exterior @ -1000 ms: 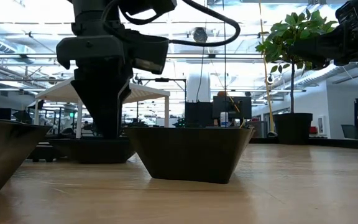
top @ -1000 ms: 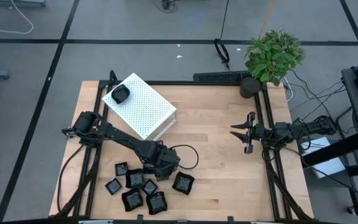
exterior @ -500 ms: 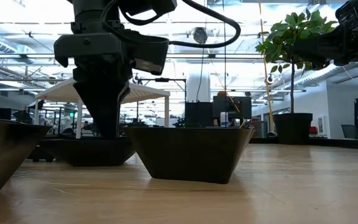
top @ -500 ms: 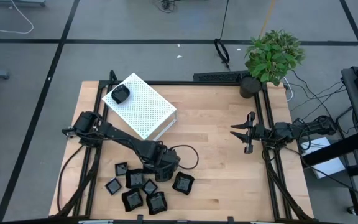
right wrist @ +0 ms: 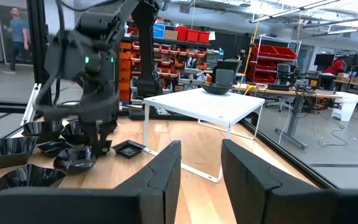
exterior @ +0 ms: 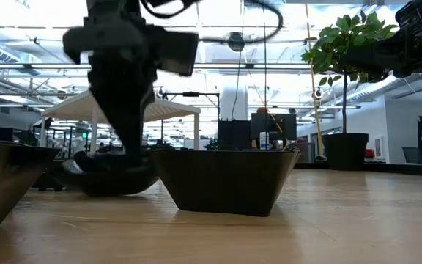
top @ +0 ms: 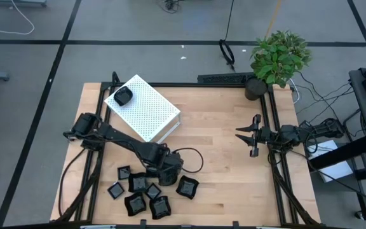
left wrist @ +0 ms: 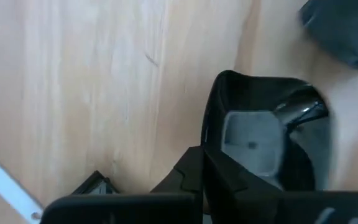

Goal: Pick & Place Mini shaped plates
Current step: Stack the black leaf-shaped plate on top of the black leaf-shaped plate on the shelf

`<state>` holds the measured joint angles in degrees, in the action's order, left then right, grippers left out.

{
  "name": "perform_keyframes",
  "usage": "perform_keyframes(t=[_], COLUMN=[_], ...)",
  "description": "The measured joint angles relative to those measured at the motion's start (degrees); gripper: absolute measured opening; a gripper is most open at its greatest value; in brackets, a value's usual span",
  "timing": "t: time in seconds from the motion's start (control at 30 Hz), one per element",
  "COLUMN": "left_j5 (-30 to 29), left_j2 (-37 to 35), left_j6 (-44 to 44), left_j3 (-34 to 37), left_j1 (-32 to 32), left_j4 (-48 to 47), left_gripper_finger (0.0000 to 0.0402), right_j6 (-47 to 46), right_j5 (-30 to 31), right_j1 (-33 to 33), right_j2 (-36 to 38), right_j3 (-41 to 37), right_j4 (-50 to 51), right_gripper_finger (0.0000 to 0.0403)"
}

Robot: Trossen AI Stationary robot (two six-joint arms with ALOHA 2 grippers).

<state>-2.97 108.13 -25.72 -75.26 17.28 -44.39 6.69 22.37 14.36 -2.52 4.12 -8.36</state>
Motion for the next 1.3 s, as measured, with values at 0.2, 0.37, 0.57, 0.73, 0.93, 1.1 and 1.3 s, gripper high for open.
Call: perform_keyframes(t=[0.2, 0.37, 0.57, 0.73, 0.93, 1.1, 1.3], left_j5=[-2.8, -7.0, -10.4, -13.6, -15.8, -16.4, -16.8], left_j2=[-5.3, -11.3, -20.2, -27.6, -33.6, -34.5, -35.3], left_j6=[0.0, 1.3, 2.7, 2.4, 1.4, 1.3, -1.5], left_j3=[-0.1, -0.1, -0.1, -0.1, -0.1, -0.1, -0.1], left_j1=[0.5, 1.5, 2.0, 1.2, -0.5, -0.7, -4.1], left_j4=[-0.2, 0.1, 0.2, -1.8, -4.3, -6.7, -13.6], left_gripper_finger=[0.0002, 0.0002, 0.0001, 0.0001, 0.0001, 0.0001, 0.0000], right_j6=[0.0, 0.0, 0.0, 0.0, 0.0, 0.0, 0.0], right_j5=[0.0, 0.0, 0.0, 0.0, 0.0, 0.0, 0.0], right_j1=[0.0, 0.0, 0.0, 0.0, 0.0, 0.0, 0.0], right_j2=[0.0, 0.0, 0.0, 0.0, 0.0, 0.0, 0.0], right_j3=[0.0, 0.0, 0.0, 0.0, 0.0, 0.0, 0.0], right_j4=[0.0, 0.0, 0.0, 0.0, 0.0, 0.0, 0.0], right_gripper_finger=[0.0102, 0.0102, 0.0102, 0.0102, 0.0102, 0.0102, 0.0102])
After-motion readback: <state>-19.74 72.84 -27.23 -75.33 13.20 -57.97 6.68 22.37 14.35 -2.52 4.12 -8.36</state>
